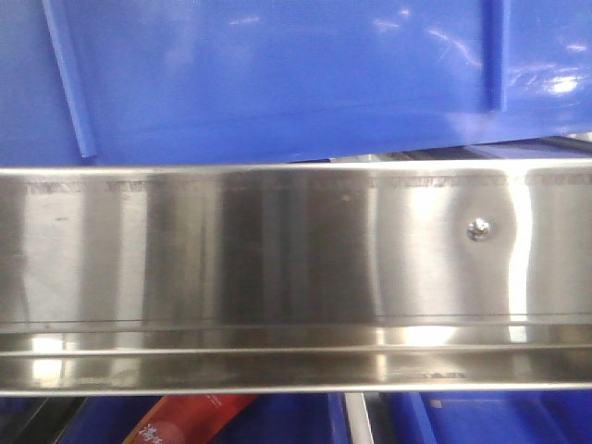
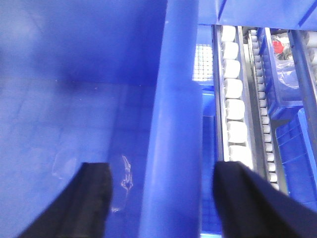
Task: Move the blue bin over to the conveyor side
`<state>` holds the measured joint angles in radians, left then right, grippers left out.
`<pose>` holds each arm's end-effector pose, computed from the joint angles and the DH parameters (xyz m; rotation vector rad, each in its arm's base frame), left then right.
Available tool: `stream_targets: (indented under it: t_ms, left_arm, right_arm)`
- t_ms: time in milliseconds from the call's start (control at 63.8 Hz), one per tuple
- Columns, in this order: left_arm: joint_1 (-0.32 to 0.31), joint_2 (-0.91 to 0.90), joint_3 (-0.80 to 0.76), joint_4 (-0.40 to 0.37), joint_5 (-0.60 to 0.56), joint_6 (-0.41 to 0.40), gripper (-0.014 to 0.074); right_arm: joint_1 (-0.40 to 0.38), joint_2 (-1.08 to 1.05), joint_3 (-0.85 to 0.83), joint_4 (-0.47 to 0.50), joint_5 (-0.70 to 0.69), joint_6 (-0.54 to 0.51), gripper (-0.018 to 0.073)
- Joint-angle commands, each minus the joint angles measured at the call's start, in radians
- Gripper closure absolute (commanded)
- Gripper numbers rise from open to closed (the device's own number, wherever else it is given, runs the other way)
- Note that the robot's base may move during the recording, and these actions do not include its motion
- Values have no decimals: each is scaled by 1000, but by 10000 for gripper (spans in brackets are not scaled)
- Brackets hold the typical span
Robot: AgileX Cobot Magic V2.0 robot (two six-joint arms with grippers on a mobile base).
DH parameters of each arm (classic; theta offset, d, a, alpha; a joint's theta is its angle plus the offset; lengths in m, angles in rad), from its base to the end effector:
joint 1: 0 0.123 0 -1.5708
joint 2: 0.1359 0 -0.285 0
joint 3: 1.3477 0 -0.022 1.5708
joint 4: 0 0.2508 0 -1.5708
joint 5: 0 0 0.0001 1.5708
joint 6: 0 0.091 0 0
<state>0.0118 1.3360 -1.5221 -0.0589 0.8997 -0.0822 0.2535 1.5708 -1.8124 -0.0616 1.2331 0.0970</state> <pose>0.2811 -0.0009 0.4422 -0.1176 2.1946 -0.1107 0.3159 0.0764 0.4357 -0.1937 2.4661 0.0699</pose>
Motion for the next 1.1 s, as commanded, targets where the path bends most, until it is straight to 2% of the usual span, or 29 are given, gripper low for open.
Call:
stream_targets:
  t_ms: [0,282,1082]
  left_arm:
    - [5,-2,-8,-3,-5,0,593]
    - [5,-2,-8,-3,-5,0,593]
    - [5,-2,-8,-3,-5,0,593]
  right_arm:
    - [1,2,1,-18,-12,-7,263]
    - [1,3,52,-18,-12,-7,263]
    - [1,0,16,-25,-12,-7,263]
